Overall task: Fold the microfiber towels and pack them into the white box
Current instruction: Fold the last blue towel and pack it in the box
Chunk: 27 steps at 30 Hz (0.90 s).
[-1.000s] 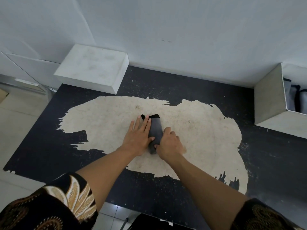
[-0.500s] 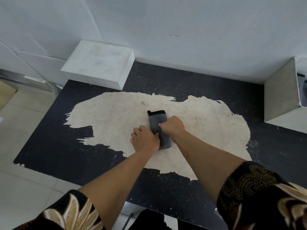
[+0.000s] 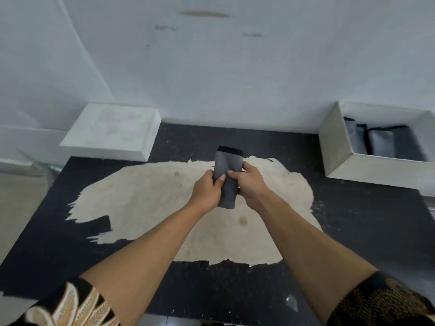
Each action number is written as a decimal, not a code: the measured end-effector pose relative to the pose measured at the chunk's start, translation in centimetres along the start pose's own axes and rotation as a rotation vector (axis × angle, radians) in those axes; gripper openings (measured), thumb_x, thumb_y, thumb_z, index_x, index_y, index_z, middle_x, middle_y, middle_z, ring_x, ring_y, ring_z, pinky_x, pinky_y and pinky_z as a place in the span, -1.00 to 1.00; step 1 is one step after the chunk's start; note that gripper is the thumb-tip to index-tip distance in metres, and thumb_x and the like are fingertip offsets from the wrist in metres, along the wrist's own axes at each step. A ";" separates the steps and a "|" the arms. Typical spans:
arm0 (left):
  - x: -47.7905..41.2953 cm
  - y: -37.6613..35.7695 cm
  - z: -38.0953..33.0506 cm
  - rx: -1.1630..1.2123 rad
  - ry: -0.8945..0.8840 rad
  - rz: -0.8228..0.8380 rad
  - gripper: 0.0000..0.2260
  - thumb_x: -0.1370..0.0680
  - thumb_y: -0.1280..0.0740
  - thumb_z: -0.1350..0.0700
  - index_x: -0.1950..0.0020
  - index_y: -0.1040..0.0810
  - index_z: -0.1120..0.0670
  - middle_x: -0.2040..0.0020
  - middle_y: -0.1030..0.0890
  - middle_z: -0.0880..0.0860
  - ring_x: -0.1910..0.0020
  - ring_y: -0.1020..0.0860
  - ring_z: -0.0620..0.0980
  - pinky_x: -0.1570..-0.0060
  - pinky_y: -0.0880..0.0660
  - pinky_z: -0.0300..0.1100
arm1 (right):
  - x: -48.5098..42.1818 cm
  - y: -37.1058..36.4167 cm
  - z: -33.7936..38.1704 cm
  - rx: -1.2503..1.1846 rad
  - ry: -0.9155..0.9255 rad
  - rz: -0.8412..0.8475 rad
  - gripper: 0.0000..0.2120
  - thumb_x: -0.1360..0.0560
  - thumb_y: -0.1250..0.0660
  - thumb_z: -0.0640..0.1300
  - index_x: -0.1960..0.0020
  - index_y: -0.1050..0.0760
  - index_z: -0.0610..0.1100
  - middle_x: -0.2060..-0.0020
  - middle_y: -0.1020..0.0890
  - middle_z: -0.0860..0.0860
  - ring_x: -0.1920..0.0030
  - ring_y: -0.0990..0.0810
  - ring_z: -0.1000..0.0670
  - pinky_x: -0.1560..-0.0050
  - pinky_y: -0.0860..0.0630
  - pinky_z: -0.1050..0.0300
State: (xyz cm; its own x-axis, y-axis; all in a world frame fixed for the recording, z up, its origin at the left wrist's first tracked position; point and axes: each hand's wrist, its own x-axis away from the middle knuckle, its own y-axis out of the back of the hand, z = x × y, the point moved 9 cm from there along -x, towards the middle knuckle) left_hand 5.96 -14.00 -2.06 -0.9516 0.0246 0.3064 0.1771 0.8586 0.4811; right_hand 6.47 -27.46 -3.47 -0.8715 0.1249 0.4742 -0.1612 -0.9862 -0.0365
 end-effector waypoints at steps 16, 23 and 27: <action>3.4 -16.5 -21.8 -0.184 -0.451 0.384 -0.73 -0.59 -0.33 -0.06 -0.18 -0.42 0.07 -0.09 -0.60 0.01 -0.02 -0.58 -0.01 -0.02 -0.57 -0.03 | 6.5 25.0 8.0 -0.394 0.207 -0.438 -0.77 -0.55 -0.39 -0.12 -0.16 -0.52 -0.19 0.00 -0.68 -0.13 0.04 -0.68 -0.09 0.14 -0.64 0.00; 1.7 -23.6 -26.1 -0.210 -0.346 0.373 -0.75 -0.60 -0.30 0.01 -0.20 -0.44 0.10 -0.10 -0.59 0.05 -0.03 -0.57 0.05 0.06 -0.52 -0.08 | 4.3 32.5 9.4 -0.224 0.177 -0.378 -0.74 -0.56 -0.37 -0.20 -0.21 -0.43 -0.21 0.00 -0.63 -0.13 0.06 -0.66 -0.09 0.24 -0.65 0.00; -0.1 -27.7 -28.6 -0.201 -0.255 0.418 -0.81 -0.55 -0.31 0.14 -0.15 -0.53 0.12 -0.05 -0.63 0.11 -0.02 -0.60 0.09 -0.06 -0.58 0.04 | 1.4 38.3 12.0 -0.161 0.159 -0.335 -0.75 -0.55 -0.34 -0.29 -0.20 -0.43 -0.18 0.00 -0.63 -0.10 0.03 -0.64 -0.09 0.26 -0.63 0.02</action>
State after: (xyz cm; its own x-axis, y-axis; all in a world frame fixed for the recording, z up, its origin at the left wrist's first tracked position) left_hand 8.34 -52.42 8.11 -0.8158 0.4891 0.3086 0.5755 0.6341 0.5165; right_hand 4.68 -66.35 6.38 -0.8173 0.4640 0.3416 -0.5079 -0.8602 -0.0466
